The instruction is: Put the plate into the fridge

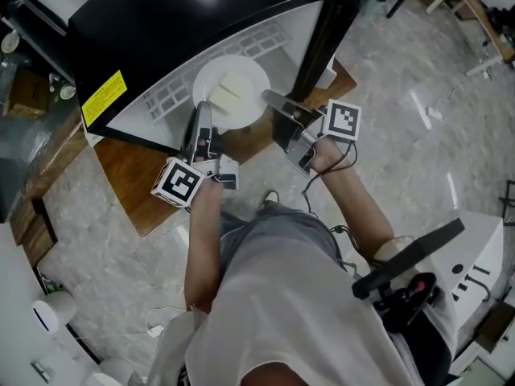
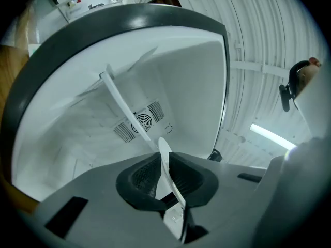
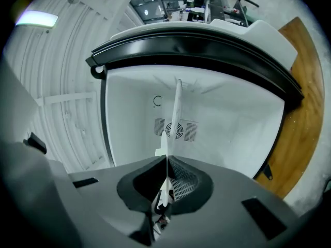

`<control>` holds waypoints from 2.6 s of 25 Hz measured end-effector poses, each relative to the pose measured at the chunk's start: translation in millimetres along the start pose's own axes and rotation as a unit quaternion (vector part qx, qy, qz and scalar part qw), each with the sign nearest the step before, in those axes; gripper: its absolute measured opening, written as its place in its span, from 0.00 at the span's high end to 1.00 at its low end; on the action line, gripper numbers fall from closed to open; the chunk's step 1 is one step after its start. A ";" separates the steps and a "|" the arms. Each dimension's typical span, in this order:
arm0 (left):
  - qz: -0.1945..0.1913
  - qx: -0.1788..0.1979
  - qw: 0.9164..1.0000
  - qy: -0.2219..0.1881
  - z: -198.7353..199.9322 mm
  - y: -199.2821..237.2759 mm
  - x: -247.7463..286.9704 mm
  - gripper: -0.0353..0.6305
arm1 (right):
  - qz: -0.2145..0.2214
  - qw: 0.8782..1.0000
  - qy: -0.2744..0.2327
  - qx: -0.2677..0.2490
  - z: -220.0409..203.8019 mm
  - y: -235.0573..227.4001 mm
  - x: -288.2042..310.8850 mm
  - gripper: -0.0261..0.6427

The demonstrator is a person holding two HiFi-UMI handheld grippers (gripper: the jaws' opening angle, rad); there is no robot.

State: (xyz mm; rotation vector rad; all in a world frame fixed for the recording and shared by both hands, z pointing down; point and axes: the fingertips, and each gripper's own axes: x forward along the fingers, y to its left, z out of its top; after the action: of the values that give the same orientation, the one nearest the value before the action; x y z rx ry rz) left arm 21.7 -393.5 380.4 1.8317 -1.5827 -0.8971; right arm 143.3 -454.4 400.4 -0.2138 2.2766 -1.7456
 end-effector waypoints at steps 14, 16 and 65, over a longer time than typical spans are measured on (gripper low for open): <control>0.043 0.045 0.997 -0.037 30.3 7.0 8.3 0.85 | -0.017 0.998 -0.025 0.048 13.1 -1.9 38.1 0.93; 0.039 0.046 0.998 -0.031 32.9 4.8 10.4 0.85 | -0.016 0.998 -0.031 0.055 16.7 -1.5 42.6 0.93; 0.120 0.379 0.917 0.025 14.8 -32.5 45.3 0.84 | -0.148 0.798 0.101 -0.576 -8.0 46.0 75.4 0.90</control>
State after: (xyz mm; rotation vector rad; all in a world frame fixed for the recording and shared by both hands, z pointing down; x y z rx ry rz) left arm 34.0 -433.1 340.3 2.0339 -2.2596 -0.1007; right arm 71.0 -455.5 349.1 -0.6410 3.2852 -0.1860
